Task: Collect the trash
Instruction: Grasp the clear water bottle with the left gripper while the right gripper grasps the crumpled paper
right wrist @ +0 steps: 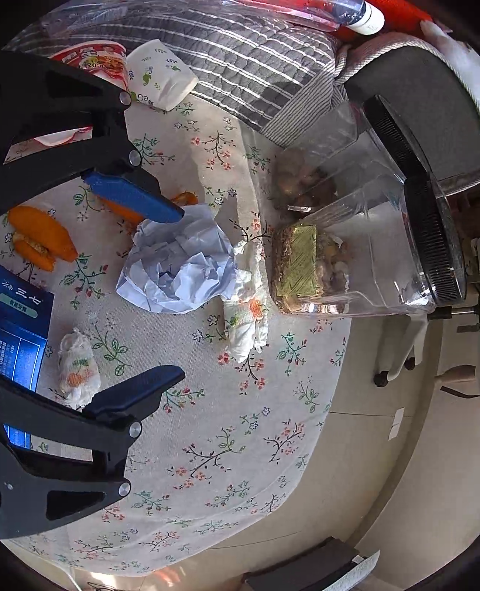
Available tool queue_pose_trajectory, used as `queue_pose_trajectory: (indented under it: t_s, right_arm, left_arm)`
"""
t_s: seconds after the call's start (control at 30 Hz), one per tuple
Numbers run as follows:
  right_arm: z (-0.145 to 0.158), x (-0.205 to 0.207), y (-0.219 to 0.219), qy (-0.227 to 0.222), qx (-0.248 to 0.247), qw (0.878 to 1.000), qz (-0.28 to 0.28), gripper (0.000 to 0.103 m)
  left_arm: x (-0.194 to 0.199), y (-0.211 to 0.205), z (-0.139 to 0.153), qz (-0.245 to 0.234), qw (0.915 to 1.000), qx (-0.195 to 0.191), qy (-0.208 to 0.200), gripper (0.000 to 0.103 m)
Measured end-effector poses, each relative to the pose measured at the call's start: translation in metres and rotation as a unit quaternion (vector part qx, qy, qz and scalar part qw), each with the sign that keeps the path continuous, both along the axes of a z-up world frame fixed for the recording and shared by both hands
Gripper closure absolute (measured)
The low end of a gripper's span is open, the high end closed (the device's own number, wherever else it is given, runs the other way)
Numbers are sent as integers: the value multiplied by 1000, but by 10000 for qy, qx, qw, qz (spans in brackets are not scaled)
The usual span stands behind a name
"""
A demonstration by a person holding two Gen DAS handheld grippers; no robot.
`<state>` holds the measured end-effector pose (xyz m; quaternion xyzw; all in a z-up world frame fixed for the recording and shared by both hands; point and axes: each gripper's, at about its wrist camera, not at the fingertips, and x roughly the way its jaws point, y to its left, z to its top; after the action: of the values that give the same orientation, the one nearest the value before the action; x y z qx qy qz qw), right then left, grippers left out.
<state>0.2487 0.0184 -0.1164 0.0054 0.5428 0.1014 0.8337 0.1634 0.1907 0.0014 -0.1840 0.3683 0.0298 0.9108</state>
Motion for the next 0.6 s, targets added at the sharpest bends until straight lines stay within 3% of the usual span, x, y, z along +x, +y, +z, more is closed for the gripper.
queue_pose_trajectory:
  t_s: [0.1, 0.23, 0.6]
  right_arm:
    - [-6, 6, -3, 212, 324, 9992, -93, 65]
    - [6, -1, -6, -5, 483, 9988, -86, 81]
    - [76, -43, -30, -1167, 379, 9924, -75, 86]
  left_arm:
    - [3, 2, -2, -2, 9999, -96, 50, 60]
    - [6, 4, -5, -13, 9999, -120, 119, 60]
    - [2, -18, -3, -209, 9998, 33, 65, 60]
